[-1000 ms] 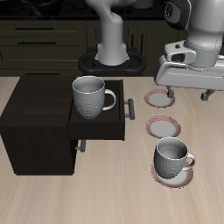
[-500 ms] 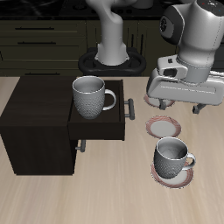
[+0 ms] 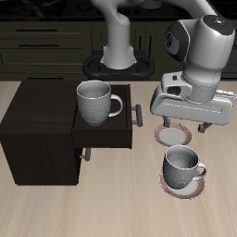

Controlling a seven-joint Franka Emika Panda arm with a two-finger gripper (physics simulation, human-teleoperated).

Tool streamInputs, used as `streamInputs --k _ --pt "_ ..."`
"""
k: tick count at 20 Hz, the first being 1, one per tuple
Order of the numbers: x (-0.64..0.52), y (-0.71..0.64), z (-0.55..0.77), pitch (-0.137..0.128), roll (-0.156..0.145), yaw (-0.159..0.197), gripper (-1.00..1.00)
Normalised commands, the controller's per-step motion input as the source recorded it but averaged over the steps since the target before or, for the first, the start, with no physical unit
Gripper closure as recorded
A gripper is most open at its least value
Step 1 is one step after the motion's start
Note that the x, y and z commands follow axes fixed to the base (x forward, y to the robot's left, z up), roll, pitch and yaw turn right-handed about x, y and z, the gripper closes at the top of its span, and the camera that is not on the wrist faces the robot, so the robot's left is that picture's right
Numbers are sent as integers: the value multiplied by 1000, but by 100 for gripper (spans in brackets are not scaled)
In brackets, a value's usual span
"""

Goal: Place the porcelain mug that is on the plate onto the top of the cabinet

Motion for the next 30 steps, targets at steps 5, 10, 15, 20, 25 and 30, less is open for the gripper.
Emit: streamInputs --k 5,10,15,20,25,30 --pt "43 -60 -295 -11 10 -29 -100" --pt "34 -91 -258 4 16 -25 -100" --pt "-4 -178 -221 -9 -7 -17 -100" --pt "-19 -165 -316 22 -3 -29 -100" --pt "55 -108 -352 45 -18 2 -100" --pt "62 -55 -475 60 -14 0 -100"
